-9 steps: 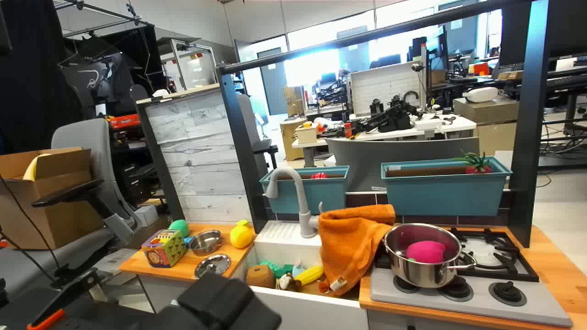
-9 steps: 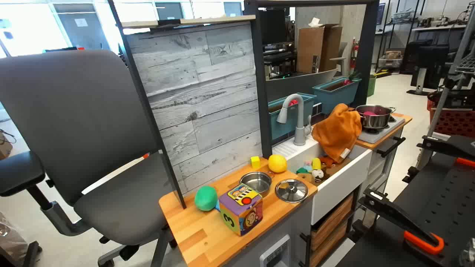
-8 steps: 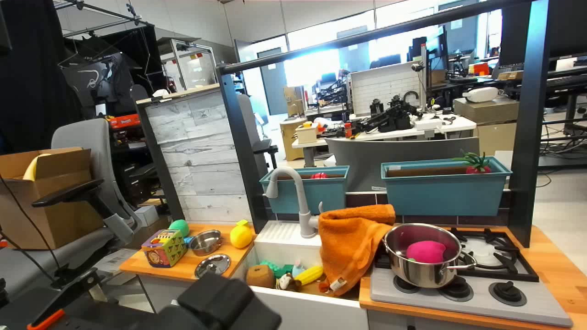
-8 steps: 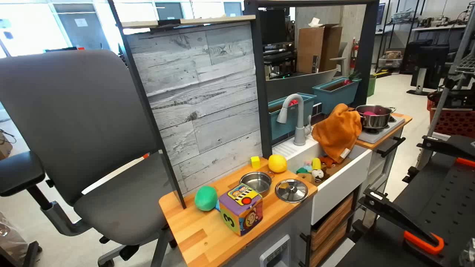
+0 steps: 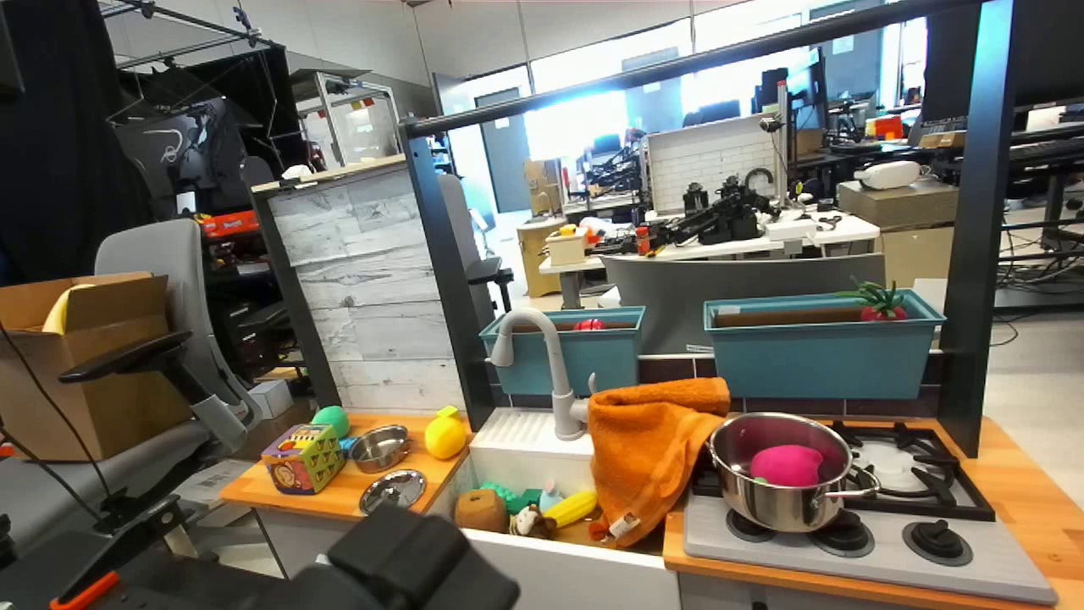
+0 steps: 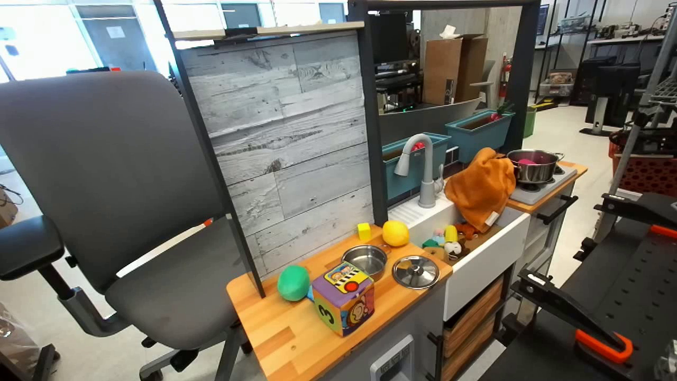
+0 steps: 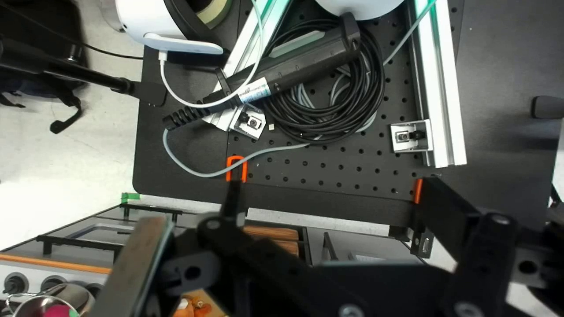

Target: Pick up the lid and close the pot

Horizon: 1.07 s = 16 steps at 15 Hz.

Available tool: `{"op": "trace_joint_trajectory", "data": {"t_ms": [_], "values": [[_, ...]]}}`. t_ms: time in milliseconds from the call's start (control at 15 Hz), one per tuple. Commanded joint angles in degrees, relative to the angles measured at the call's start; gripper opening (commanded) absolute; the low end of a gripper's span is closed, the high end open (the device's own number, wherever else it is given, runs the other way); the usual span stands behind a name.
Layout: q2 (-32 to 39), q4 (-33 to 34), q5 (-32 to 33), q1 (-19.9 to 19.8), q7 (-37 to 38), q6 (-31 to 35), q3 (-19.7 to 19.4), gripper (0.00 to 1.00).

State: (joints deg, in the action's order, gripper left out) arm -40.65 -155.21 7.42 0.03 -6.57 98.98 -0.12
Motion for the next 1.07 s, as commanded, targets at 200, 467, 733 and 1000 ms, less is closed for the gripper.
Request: {"op": "trace_joint_trajectory", "data": {"t_ms": [200, 467, 733, 1000], "values": [[15.51, 2.01, -1.37, 1.68, -0.3, 23.89, -1.02, 1.0], [28.97, 6.2, -4.23, 4.37, -3.08, 37.89, -0.29, 1.0], [43.92, 15.86, -5.08, 5.83, -2.71, 41.6, 2.48, 1.0], [58.76, 29.38, -2.32, 6.26, 1.85, 39.79, 4.43, 1.0]]}}
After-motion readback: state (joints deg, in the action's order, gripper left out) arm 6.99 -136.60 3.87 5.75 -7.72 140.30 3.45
